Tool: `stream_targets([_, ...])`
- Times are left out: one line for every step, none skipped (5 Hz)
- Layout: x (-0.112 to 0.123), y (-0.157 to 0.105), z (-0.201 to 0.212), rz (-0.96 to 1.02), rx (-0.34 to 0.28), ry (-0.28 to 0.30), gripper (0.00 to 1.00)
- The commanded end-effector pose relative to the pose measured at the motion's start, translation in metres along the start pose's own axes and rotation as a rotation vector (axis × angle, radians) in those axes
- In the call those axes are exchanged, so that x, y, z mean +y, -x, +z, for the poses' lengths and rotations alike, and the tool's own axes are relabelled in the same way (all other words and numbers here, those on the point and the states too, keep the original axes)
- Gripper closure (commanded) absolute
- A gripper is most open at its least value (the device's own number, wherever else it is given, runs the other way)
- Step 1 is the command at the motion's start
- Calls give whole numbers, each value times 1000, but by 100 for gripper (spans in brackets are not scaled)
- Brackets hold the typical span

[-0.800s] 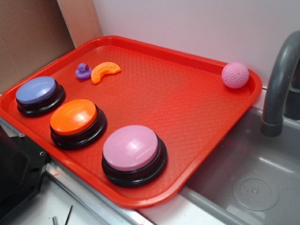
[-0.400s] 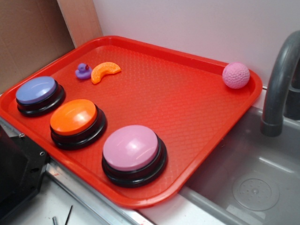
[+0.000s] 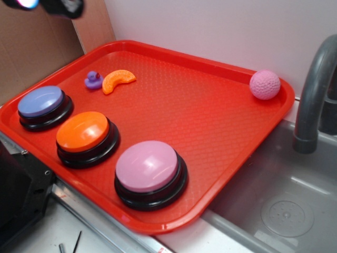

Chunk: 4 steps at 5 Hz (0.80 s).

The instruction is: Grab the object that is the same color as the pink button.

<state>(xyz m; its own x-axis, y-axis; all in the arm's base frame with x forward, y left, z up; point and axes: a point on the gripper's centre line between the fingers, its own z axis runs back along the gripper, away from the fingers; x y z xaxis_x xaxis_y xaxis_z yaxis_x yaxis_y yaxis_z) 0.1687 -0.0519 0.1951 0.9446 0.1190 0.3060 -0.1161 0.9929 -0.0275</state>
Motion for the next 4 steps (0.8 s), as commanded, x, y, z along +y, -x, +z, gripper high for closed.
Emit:
stream_targets([-56,-52,-51,-53,-118,130,0])
stream_targets([-77,-70,-69,-46,-137,199,0])
stream_targets([-96,-84,-90,-32,-154,202,0])
stream_targets([-113,-98,-117,-49,-152,212,0])
